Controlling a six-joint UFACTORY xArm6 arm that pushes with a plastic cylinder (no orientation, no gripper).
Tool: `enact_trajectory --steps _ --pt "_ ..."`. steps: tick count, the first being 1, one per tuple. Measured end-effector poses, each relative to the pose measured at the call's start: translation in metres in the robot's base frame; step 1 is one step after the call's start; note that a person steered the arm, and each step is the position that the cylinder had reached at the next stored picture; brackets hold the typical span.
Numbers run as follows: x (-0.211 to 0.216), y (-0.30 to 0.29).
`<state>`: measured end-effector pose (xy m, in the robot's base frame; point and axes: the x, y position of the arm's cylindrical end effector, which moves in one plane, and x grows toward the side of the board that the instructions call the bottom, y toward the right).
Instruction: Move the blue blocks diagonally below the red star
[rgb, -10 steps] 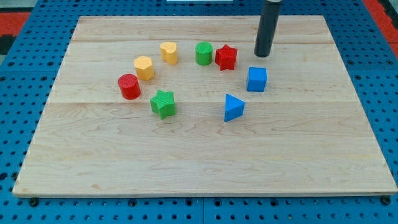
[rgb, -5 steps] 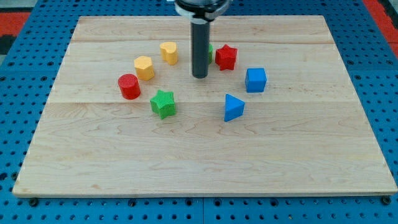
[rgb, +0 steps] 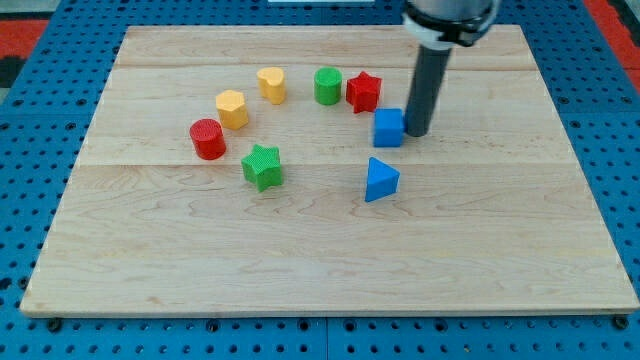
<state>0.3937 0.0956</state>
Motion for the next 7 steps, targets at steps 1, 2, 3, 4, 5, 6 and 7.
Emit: enact_trajectory --steps 1,2,3,4,5,6,7 --pt "0.026 0.033" --pt "0.110 0.043" --pt "0.112 0.000" --pt "0.087 -0.008" --pt "0.068 -0.028" --pt "0.046 -0.048" --pt "0.085 -0.009"
